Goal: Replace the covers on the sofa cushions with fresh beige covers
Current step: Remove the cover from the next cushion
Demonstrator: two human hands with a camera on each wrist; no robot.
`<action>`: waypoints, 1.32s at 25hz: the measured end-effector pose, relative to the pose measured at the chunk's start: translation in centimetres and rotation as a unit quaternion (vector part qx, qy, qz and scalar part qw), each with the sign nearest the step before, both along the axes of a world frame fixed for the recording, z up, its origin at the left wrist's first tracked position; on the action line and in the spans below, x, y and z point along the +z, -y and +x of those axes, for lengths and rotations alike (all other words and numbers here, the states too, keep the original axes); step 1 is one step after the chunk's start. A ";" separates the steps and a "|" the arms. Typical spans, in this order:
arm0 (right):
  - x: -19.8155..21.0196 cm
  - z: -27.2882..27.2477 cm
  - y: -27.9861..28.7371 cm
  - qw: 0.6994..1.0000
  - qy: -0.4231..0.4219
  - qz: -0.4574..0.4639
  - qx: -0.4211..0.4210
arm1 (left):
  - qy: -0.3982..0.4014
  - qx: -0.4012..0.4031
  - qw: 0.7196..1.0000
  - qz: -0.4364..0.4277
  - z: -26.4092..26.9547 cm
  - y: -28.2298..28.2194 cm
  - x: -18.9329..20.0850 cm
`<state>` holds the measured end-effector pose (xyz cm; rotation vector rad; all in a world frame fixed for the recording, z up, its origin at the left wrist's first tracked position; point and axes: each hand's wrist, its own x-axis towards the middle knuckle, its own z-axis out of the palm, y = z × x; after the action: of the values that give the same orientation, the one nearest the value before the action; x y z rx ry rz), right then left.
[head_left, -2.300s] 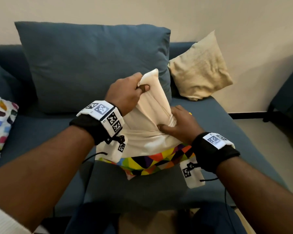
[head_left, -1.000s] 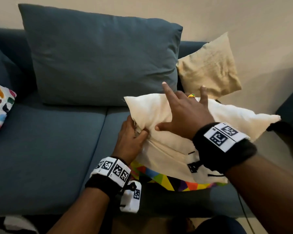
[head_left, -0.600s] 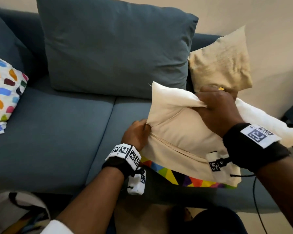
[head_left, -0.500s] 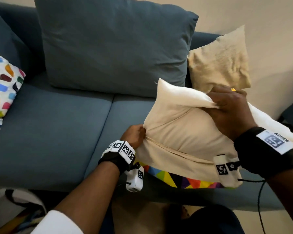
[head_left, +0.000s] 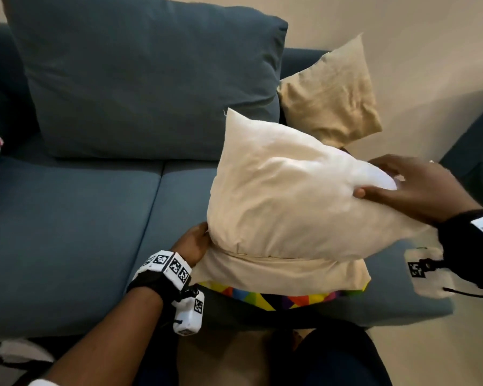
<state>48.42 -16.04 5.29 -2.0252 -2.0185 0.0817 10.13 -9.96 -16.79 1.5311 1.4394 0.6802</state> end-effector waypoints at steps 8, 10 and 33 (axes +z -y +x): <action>-0.8 -4.3 0.5 0.986 -0.115 0.077 0.090 | -0.113 0.009 0.850 0.514 7.2 4.8 18.9; 0.0 -6.3 -0.7 0.979 -0.118 0.094 0.136 | -0.254 -0.094 0.848 0.456 10.1 5.5 21.4; -14.6 -8.1 -7.0 0.983 -0.090 -0.087 0.133 | -0.165 0.136 0.924 0.316 -4.4 0.1 20.1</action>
<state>40.34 -9.09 -9.29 -1.7545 -2.2144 0.4933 5.74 -10.04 3.35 2.0271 1.8173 1.1837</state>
